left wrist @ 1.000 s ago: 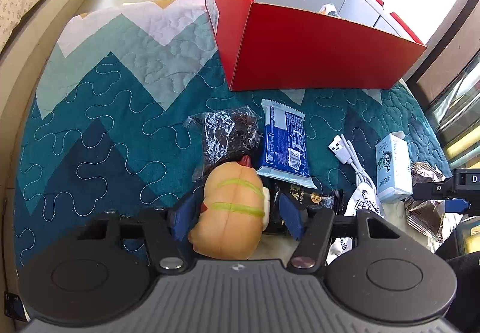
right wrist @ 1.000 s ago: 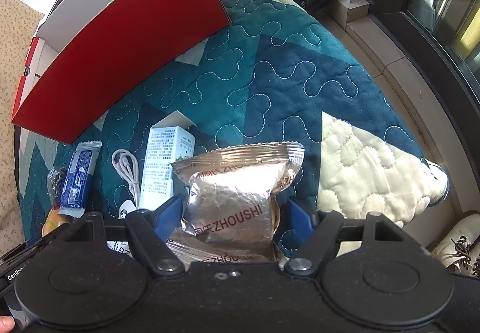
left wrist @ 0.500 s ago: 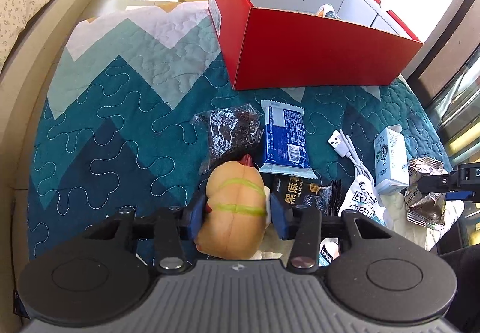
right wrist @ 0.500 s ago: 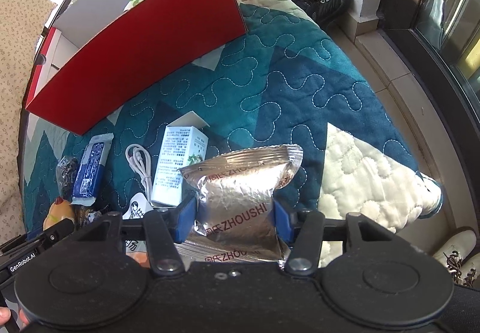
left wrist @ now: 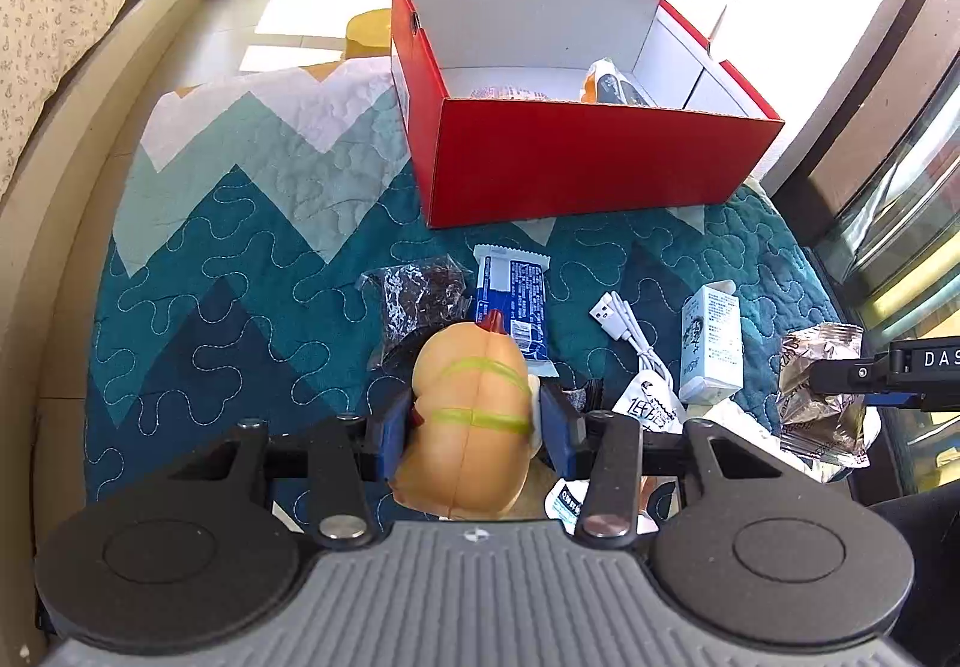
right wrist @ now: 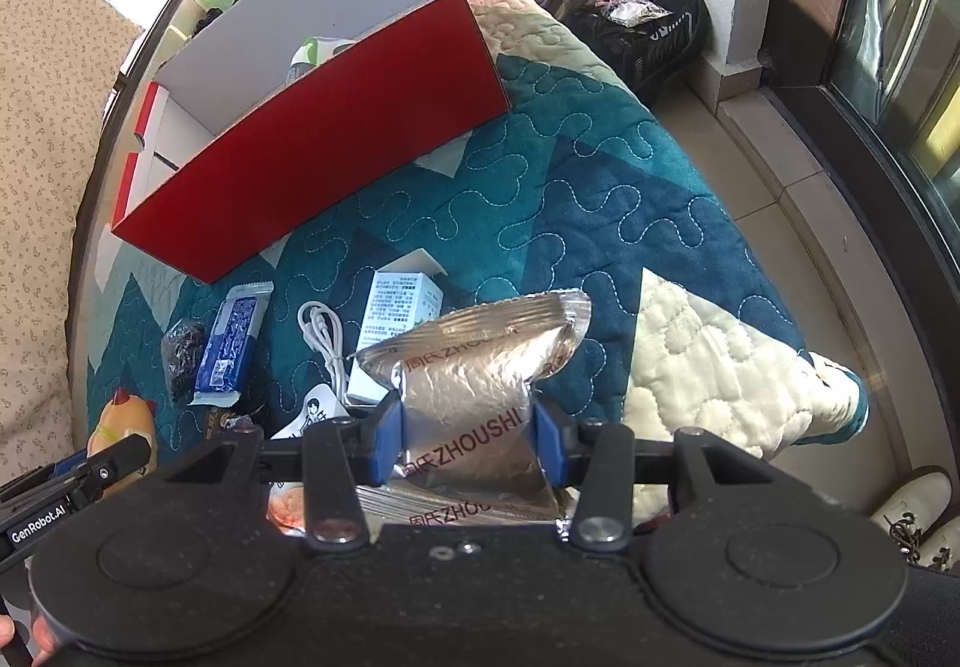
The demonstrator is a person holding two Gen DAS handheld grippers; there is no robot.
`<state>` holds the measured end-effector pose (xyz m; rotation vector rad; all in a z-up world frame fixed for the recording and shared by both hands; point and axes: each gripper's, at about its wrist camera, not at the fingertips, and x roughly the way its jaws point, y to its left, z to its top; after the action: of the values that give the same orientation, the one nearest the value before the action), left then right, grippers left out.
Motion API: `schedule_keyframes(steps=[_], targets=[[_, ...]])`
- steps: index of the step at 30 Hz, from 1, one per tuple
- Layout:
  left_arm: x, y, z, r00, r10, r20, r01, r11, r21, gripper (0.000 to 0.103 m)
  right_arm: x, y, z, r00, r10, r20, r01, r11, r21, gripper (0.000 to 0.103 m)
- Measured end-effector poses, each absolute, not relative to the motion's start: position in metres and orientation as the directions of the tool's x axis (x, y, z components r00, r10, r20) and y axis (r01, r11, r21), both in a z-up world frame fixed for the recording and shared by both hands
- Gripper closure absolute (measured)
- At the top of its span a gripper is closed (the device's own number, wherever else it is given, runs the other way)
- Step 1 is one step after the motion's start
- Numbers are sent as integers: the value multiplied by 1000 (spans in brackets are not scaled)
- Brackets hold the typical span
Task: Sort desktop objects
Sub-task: 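Lift the foil bag and the yellow toy and carry both toward the shoebox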
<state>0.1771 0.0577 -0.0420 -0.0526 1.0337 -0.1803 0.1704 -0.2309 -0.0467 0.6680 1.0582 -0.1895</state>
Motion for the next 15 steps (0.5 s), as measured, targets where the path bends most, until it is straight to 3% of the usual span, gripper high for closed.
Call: schedule_keyframes(steps=[15], targets=[[165,23,13,547,-213,-810,171,975,-141,59,154,-220,10,564,195,-802,362,815,452,59]])
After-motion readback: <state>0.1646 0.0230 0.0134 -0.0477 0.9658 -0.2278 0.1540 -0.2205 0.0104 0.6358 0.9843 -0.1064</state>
